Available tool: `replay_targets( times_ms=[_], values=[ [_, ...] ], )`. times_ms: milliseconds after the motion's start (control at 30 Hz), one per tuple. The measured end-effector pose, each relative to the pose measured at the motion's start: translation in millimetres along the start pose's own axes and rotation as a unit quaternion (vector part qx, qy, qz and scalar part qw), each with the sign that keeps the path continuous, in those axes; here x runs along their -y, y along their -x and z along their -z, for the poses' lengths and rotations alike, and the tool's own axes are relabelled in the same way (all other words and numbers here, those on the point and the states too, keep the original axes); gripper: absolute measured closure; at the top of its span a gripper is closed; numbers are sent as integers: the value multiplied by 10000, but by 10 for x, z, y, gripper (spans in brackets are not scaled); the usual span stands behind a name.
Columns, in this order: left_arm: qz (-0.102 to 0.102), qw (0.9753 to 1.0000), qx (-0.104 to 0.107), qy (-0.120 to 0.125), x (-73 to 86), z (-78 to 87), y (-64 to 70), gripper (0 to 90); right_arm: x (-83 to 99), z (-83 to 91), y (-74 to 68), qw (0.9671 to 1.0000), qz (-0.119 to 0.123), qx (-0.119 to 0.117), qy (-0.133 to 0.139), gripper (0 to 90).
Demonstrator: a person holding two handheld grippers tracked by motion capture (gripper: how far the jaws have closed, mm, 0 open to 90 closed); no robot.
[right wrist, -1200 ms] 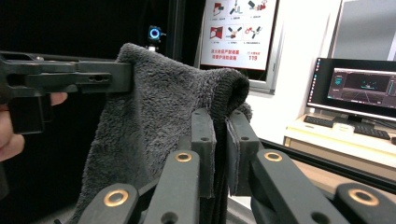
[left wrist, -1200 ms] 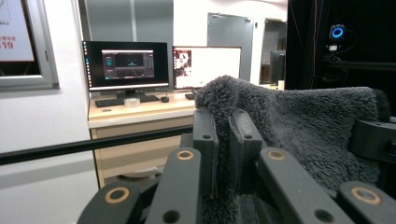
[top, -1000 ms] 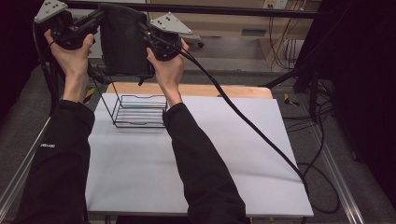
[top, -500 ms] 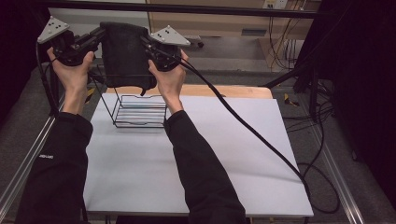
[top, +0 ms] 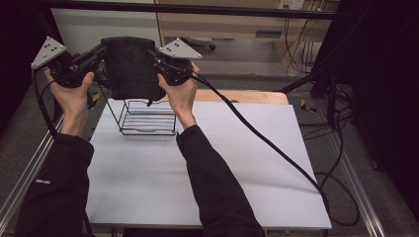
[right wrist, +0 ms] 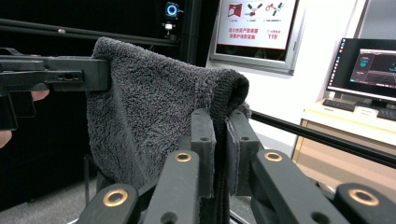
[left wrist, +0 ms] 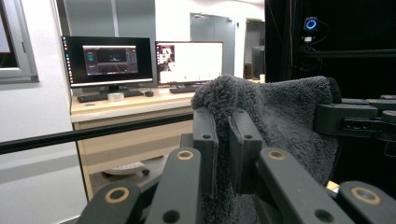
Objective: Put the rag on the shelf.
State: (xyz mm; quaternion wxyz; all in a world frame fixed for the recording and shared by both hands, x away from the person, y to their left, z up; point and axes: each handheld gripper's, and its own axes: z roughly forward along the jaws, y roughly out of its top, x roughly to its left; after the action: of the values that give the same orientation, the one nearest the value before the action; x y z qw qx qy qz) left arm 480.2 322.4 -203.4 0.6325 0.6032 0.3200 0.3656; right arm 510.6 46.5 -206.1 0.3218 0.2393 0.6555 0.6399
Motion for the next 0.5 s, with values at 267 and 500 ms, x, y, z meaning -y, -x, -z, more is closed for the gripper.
replay_targets(
  times_ms=[267, 500],
  values=[
    [32, 10000, 1, -25, 109, 105, -22, 826, 20, 20, -64, 9998, 152, -101, -68, 837],
    [68, 9999, -9, -91, 206, 117, -44, 825, 81, 8, -102, 9995, 234, -98, -168, 837]
  ],
)
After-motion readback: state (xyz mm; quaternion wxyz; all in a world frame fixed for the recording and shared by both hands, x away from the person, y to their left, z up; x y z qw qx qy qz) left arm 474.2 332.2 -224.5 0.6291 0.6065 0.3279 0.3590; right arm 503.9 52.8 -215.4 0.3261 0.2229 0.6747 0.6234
